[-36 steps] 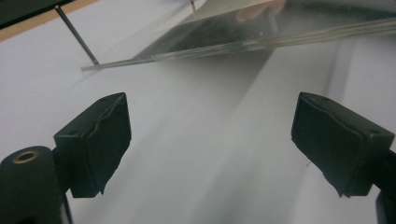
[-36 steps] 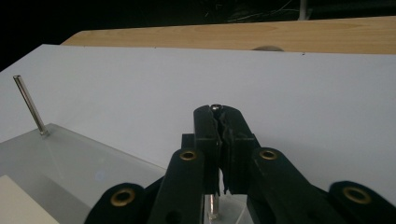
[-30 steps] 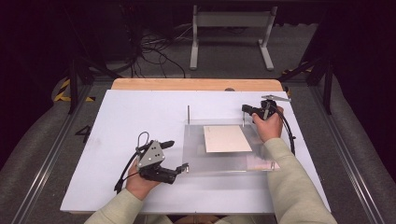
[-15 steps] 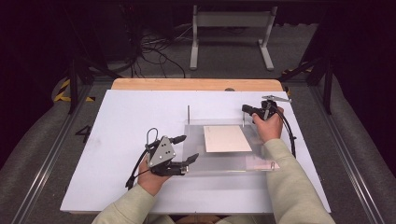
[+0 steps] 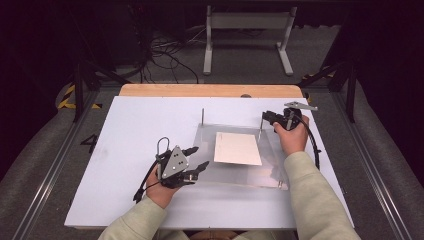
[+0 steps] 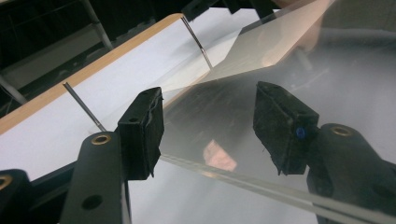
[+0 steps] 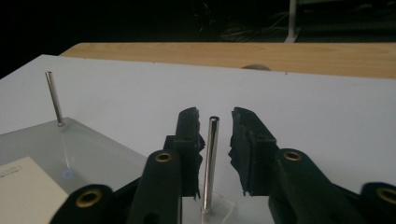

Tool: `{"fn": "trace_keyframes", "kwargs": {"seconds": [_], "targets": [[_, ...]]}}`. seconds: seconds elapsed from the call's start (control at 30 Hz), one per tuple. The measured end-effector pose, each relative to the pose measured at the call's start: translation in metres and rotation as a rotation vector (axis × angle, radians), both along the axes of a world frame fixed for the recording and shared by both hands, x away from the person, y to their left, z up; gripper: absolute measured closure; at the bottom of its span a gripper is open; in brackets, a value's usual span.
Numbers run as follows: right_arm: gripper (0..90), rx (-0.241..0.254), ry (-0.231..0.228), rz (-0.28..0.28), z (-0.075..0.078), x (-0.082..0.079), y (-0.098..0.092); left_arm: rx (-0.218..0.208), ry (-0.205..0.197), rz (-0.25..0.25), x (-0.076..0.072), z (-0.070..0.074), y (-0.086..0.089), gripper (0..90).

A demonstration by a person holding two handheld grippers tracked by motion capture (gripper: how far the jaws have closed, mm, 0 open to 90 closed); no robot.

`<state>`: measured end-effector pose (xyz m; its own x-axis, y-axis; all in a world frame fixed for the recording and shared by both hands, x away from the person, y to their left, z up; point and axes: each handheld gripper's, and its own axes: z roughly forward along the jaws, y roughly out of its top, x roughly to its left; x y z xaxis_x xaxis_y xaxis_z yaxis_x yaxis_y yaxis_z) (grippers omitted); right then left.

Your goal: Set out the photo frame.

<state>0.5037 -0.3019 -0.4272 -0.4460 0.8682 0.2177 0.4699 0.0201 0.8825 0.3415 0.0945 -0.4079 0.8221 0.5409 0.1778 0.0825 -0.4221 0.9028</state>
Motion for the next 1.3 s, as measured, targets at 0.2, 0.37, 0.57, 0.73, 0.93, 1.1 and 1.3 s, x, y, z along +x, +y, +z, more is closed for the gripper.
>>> {"fn": "trace_keyframes", "kwargs": {"seconds": [0.2, 0.37, 0.57, 0.73, 0.93, 1.1, 1.3], "targets": [[60.4, -0.016, -0.084, 0.031, 0.016, -0.032, -0.015, 0.012, -0.014, -0.008, -0.002, 0.001, -0.003, 44.2], [52.2, -0.068, -0.118, 0.115, 0.024, -0.074, -0.027, 0.013, -0.012, -0.014, -0.003, 0.002, -0.003, 45.9], [47.6, -0.161, -0.117, 0.262, 0.027, -0.119, -0.029, 0.022, -0.022, -0.032, -0.005, 0.004, -0.006, 49.3], [43.7, -0.160, -0.168, 0.281, 0.038, -0.151, -0.038, 0.016, -0.021, -0.063, -0.007, 0.008, -0.008, 50.3], [43.6, -0.199, -0.166, 0.291, 0.036, -0.178, -0.043, 0.010, -0.010, -0.078, -0.007, 0.010, -0.007, 50.5], [40.8, -0.232, -0.172, 0.353, 0.034, -0.193, -0.033, 0.003, 0.001, -0.091, -0.007, 0.010, -0.006, 50.3], [28.1, -0.270, -0.279, 0.389, 0.043, -0.202, -0.018, 0.004, -0.001, -0.095, -0.008, 0.010, -0.007, 50.4]]}}
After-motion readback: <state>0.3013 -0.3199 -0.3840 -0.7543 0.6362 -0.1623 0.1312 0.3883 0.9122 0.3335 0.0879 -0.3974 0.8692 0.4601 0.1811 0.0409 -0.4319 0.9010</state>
